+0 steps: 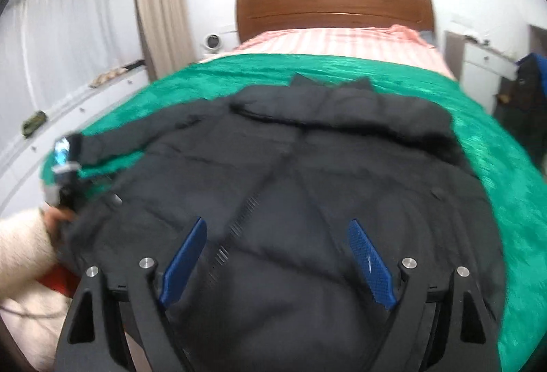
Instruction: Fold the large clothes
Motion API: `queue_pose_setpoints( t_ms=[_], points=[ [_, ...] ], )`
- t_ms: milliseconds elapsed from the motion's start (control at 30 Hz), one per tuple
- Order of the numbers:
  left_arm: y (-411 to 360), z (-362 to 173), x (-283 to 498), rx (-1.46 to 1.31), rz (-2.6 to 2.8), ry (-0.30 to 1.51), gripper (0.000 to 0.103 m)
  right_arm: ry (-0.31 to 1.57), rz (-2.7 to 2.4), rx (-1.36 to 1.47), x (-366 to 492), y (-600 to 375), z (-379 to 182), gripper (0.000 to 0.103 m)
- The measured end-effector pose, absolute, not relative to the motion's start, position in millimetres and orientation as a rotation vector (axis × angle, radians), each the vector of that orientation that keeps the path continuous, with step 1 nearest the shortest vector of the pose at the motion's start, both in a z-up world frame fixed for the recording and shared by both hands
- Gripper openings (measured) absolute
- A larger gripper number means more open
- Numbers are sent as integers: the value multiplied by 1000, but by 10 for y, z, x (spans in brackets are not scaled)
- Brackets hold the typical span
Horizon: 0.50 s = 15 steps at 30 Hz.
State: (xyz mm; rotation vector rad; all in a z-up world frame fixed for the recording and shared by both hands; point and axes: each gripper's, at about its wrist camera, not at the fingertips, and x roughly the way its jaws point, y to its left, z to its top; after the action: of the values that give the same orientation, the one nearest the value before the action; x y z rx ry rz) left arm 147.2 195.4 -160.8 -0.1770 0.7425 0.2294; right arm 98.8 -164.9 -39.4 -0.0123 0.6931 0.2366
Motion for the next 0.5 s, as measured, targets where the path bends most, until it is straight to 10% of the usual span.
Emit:
queue_pose_setpoints(
  t_ms=[500],
  points=[
    [1940,-1617,1439,-174,234,733,103,785,170,-87,1117,-1610,-1088,99]
  ],
)
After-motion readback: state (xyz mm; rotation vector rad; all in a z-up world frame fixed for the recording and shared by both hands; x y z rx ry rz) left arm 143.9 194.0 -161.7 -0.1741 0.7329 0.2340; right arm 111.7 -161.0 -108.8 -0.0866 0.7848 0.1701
